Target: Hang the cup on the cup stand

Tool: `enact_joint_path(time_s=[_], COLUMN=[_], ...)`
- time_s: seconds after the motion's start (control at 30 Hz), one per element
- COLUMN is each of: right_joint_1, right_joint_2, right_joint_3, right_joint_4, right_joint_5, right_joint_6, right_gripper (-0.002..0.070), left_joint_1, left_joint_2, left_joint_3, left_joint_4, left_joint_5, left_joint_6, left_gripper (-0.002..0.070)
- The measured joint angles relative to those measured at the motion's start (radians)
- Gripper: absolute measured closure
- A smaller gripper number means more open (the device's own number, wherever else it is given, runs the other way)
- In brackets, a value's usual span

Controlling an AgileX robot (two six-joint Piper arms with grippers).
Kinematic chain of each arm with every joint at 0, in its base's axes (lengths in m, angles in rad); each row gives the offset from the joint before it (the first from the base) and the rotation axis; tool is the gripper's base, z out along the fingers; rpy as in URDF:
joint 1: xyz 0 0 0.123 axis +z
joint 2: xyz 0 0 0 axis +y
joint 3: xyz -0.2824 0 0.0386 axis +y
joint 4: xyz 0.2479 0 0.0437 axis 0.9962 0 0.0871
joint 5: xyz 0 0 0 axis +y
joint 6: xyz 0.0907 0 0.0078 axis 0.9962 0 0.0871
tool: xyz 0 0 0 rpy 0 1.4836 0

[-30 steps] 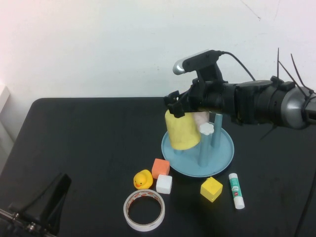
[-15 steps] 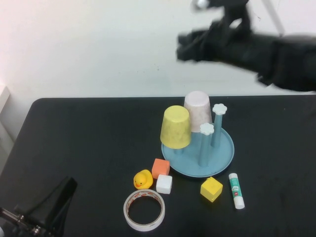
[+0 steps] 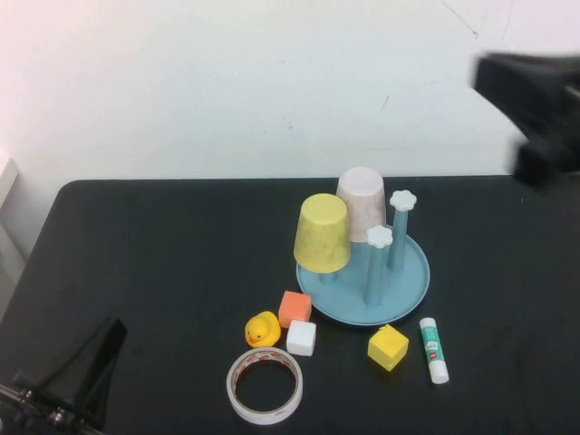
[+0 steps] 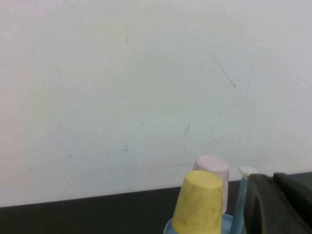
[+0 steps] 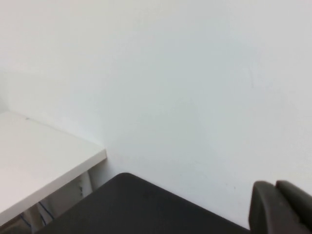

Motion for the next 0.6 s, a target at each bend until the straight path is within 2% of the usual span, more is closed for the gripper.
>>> enact_joint_path(time_s=[0.37,0.6], right_joint_1=[0.0,0.0], right_joint_2=[-0.492,-0.683], right_joint_3=[0.308,0.421], right_joint_4=[0.0,0.0], right_joint_5=[0.018,0.057], right_joint_6=[-0.032,-0.035], right_gripper=[0.0677,0.0678], left_joint_1=[0.0,0.0], left_joint_2=[0.0,0.0], left_joint_3=[0.0,0.0], left_joint_4=[0.0,0.0], left_joint_5=[0.067,0.114], left_joint_6=[0.002,0.002], left_gripper=[0.0676,0.0676])
